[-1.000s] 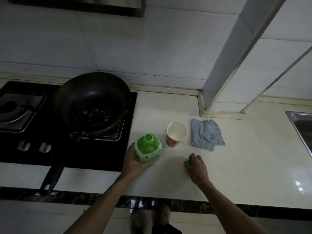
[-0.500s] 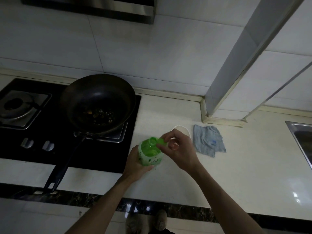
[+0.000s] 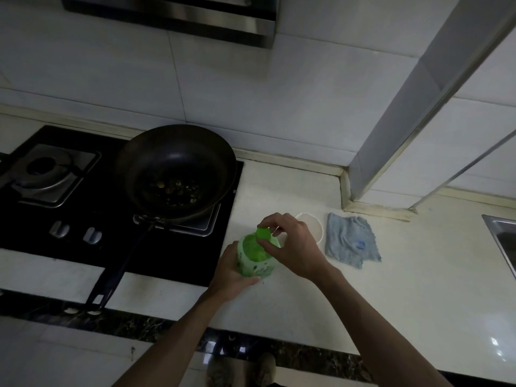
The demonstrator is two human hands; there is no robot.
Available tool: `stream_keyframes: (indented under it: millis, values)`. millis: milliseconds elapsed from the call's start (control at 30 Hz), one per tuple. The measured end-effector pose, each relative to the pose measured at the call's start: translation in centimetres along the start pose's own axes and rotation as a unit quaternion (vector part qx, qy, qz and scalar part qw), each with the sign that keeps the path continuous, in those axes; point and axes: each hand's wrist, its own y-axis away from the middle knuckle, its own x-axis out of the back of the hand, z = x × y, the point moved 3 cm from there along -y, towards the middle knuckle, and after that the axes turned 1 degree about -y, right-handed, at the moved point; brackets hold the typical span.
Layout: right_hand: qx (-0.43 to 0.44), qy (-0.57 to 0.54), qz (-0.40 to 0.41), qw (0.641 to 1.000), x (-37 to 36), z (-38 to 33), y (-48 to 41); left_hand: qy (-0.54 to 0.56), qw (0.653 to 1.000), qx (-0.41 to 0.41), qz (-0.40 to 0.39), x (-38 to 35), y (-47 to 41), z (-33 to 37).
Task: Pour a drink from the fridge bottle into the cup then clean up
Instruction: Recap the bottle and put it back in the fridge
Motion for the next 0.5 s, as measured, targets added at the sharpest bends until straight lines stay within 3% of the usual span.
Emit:
stream_keyframes:
  millis: [333, 500]
  values:
    - [0.079, 0.069, -0.16, 0.982, 1.1, -0.7, -1.6, -0.014, 1.0, 0.004, -0.012, 0.4, -0.1, 0.5]
    - [0.089, 0.102, -0.169, 0.976, 1.1, -0.9, -2.1, -0.009, 1.0, 0.005, -0.011, 0.4, -0.1, 0.6]
